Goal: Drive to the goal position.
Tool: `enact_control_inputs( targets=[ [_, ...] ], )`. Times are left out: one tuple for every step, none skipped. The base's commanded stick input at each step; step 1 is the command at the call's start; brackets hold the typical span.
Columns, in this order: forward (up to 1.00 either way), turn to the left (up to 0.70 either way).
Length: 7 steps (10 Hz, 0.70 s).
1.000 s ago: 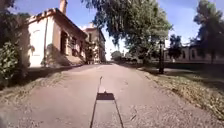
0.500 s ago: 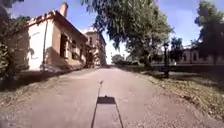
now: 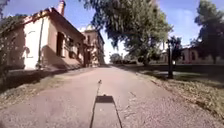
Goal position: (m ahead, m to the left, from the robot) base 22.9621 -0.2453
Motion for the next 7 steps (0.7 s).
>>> enact_control_inputs(
  targets=[
    [0.70,0.00],
    [0.70,0.00],
    [0.70,0.00],
    [0.70,0.00],
    [0.70,0.00],
    [0.70,0.00],
    [0.70,0.00]
  ],
)
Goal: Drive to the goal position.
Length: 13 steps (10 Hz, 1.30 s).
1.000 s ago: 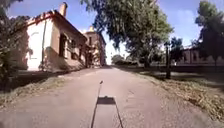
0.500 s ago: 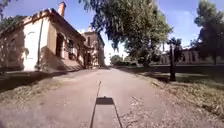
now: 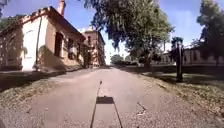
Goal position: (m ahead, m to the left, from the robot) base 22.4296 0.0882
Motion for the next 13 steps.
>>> enact_control_inputs(
  targets=[
    [0.70,0.00],
    [0.70,0.00],
    [0.70,0.00],
    [0.70,0.00],
    [0.70,0.00],
    [0.70,0.00],
    [0.70,0.00],
    [0.70,0.00],
    [0.70,0.00],
    [0.70,0.00],
    [0.70,0.00],
    [0.70,0.00],
    [0.70,0.00]
  ],
)
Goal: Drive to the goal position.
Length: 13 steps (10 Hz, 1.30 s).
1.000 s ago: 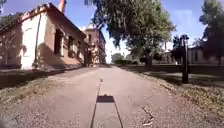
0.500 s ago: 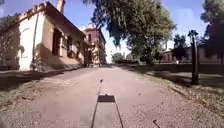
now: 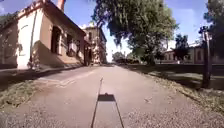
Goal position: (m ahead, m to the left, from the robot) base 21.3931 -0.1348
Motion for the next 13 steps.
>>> enact_control_inputs(
  targets=[
    [0.70,0.00],
    [0.70,0.00],
    [0.70,0.00],
    [0.70,0.00],
    [0.70,0.00],
    [0.70,0.00],
    [0.70,0.00],
    [0.70,0.00],
    [0.70,0.00],
    [0.70,0.00],
    [0.70,0.00],
    [0.70,0.00],
    [0.70,0.00]
  ],
)
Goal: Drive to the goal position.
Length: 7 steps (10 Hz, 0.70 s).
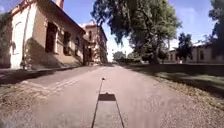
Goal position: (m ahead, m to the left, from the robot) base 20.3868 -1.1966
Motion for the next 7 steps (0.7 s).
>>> enact_control_inputs(
  targets=[
    [0.70,0.00],
    [0.70,0.00],
    [0.70,0.00],
    [0.70,0.00],
    [0.70,0.00],
    [0.70,0.00],
    [0.70,0.00]
  ],
)
